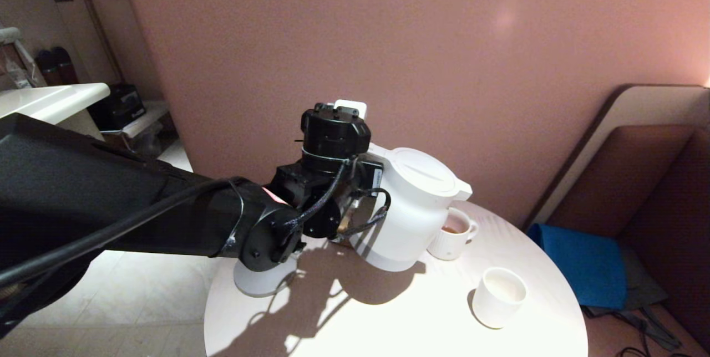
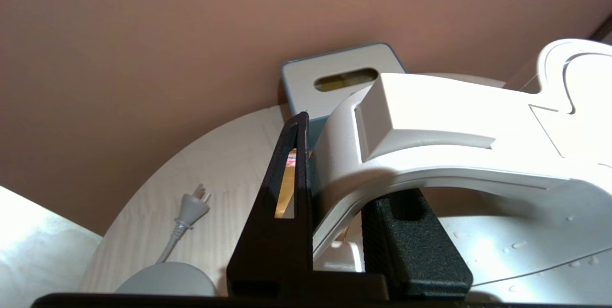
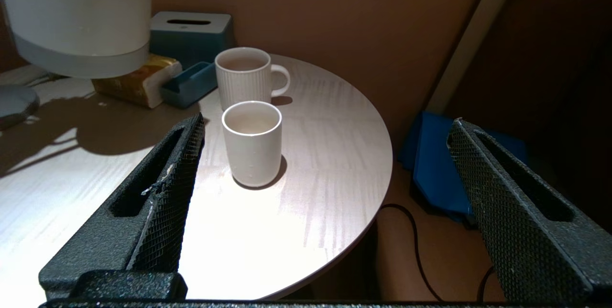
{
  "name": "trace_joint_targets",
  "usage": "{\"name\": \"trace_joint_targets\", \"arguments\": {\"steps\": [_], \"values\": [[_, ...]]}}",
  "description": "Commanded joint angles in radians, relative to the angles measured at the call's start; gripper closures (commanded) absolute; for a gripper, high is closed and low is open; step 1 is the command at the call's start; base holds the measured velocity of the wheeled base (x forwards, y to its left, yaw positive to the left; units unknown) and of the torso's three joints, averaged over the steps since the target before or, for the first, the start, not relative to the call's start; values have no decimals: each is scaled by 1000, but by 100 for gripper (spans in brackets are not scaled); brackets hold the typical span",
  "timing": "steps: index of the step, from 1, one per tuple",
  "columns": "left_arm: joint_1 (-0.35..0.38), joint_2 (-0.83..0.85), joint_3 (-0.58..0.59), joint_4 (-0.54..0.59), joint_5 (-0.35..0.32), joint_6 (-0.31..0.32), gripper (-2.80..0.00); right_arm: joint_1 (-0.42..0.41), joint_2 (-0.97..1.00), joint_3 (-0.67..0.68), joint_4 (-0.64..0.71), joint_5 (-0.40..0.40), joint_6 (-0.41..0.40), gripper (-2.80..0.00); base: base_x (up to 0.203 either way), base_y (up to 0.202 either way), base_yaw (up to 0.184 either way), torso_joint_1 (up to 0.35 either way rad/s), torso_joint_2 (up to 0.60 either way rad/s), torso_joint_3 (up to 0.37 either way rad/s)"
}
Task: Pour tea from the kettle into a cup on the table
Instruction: Pour water into the cup
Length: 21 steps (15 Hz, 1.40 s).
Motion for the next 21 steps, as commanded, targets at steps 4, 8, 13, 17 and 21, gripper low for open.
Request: {"name": "trace_joint_targets", "arguments": {"steps": [4, 8, 13, 17, 21], "values": [[-28, 73, -122, 56, 17, 57, 0, 0, 1, 0, -1, 0, -1, -280, 0, 0, 0, 0, 0, 0], [-75, 143, -199, 57, 44, 101, 0, 0, 1, 0, -1, 0, -1, -280, 0, 0, 0, 0, 0, 0], [-118, 183, -252, 59, 45, 147, 0, 0, 1, 0, -1, 0, -1, -280, 0, 0, 0, 0, 0, 0], [-128, 183, -252, 59, 45, 192, 0, 0, 1, 0, -1, 0, -1, -280, 0, 0, 0, 0, 0, 0], [-143, 189, -253, 59, 45, 246, 0, 0, 1, 0, -1, 0, -1, -280, 0, 0, 0, 0, 0, 0]]}}
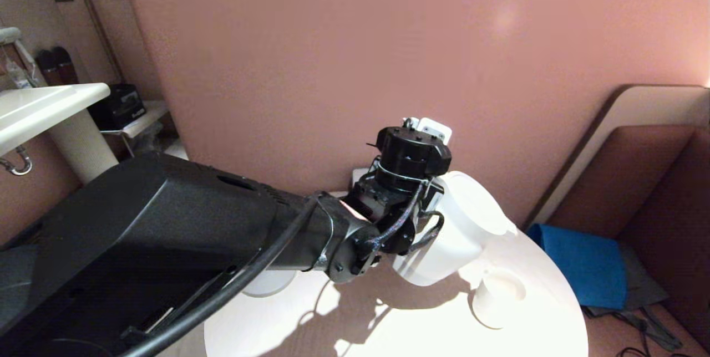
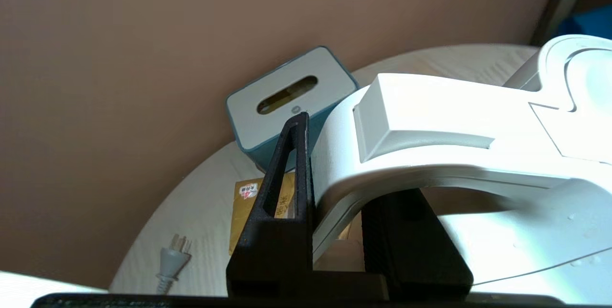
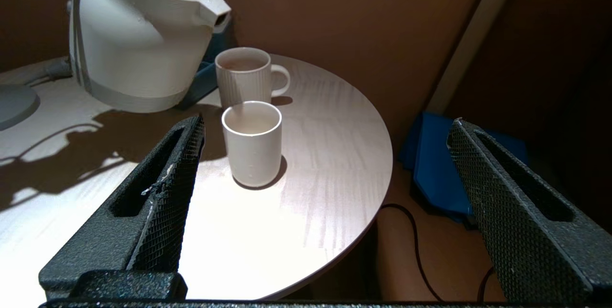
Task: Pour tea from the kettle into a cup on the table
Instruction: Pour water into the cup
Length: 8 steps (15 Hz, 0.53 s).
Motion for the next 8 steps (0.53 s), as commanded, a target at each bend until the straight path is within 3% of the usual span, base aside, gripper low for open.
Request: {"name": "trace_joint_targets", "arguments": {"steps": [1, 8], "values": [[-2, 3, -2, -3, 3, 27, 0, 0, 1, 0, -1, 0, 0, -280, 0, 0, 0, 0, 0, 0], [-24, 78, -107, -3, 3, 136, 0, 0, 1, 0, -1, 0, 0, -280, 0, 0, 0, 0, 0, 0]]}}
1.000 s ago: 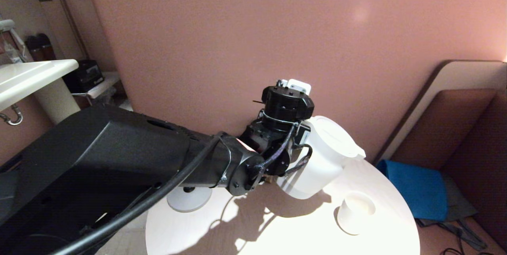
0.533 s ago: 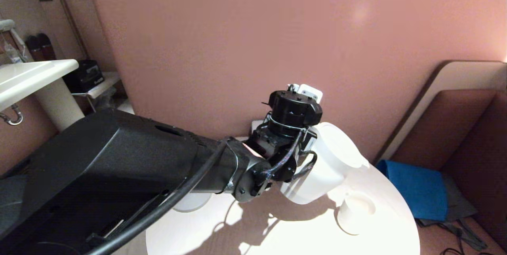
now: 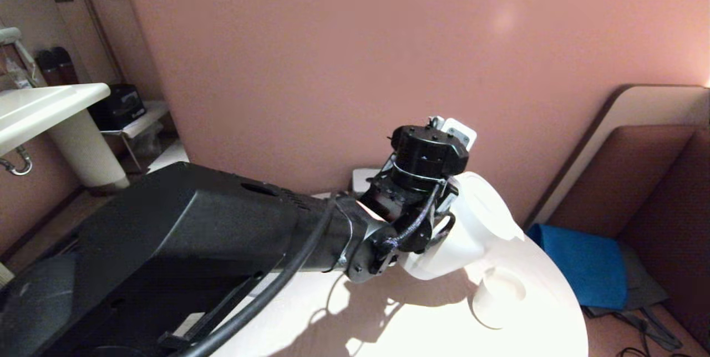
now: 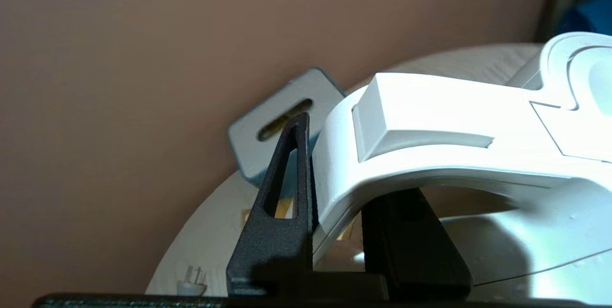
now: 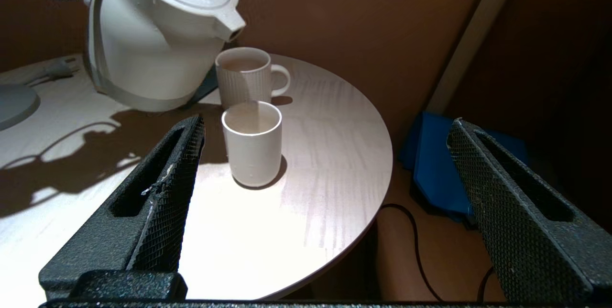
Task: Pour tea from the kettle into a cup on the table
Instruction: Pour water into the cup
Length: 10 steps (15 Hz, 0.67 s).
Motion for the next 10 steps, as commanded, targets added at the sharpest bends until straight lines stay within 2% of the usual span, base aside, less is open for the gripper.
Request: {"name": "trace_joint_targets", "arguments": {"steps": [1, 6, 10], "values": [[-1, 25, -8, -1, 4, 8, 0, 0, 1, 0, -1, 0, -1, -280, 0, 0, 0, 0, 0, 0], [-3, 38, -13, -3, 4, 85, 0, 0, 1, 0, -1, 0, -1, -280, 0, 0, 0, 0, 0, 0], [-5, 68, -73, -1, 4, 141, 0, 0, 1, 0, -1, 0, -1, -280, 0, 0, 0, 0, 0, 0]]}}
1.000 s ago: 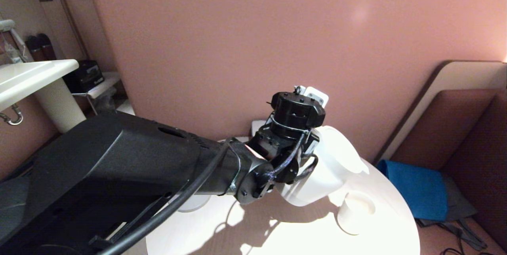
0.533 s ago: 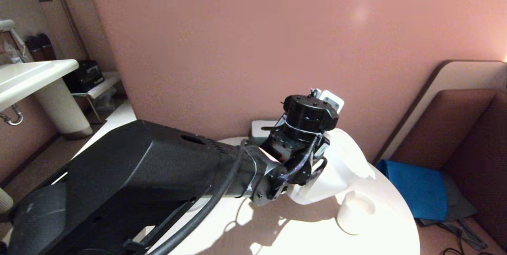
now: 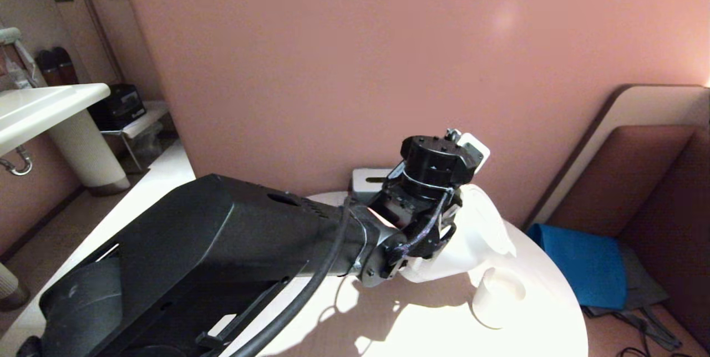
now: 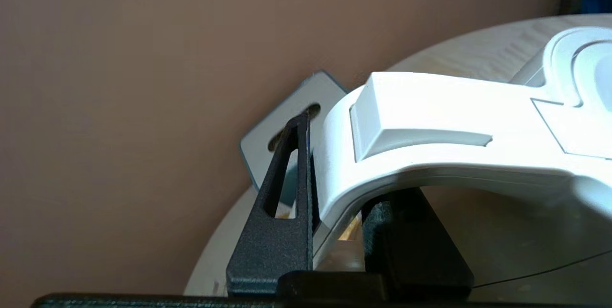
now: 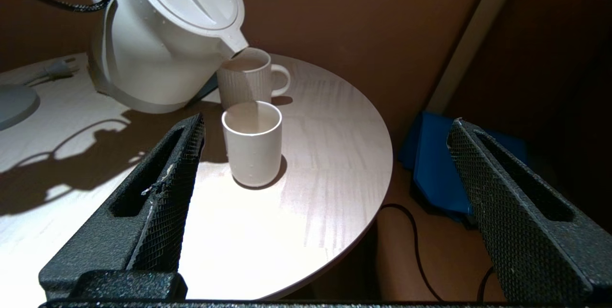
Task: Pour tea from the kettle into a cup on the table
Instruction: Pour water into the cup
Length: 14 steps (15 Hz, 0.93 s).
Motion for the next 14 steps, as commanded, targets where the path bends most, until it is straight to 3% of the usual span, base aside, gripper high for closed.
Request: {"name": "trace_joint_targets", "arguments": {"steps": [1, 14], "values": [[-5, 20, -24, -2, 4, 18, 0, 0, 1, 0, -1, 1, -1, -280, 0, 0, 0, 0, 0, 0], [-20, 52, -42, -2, 4, 123, 0, 0, 1, 0, -1, 1, -1, -280, 0, 0, 0, 0, 0, 0]]}}
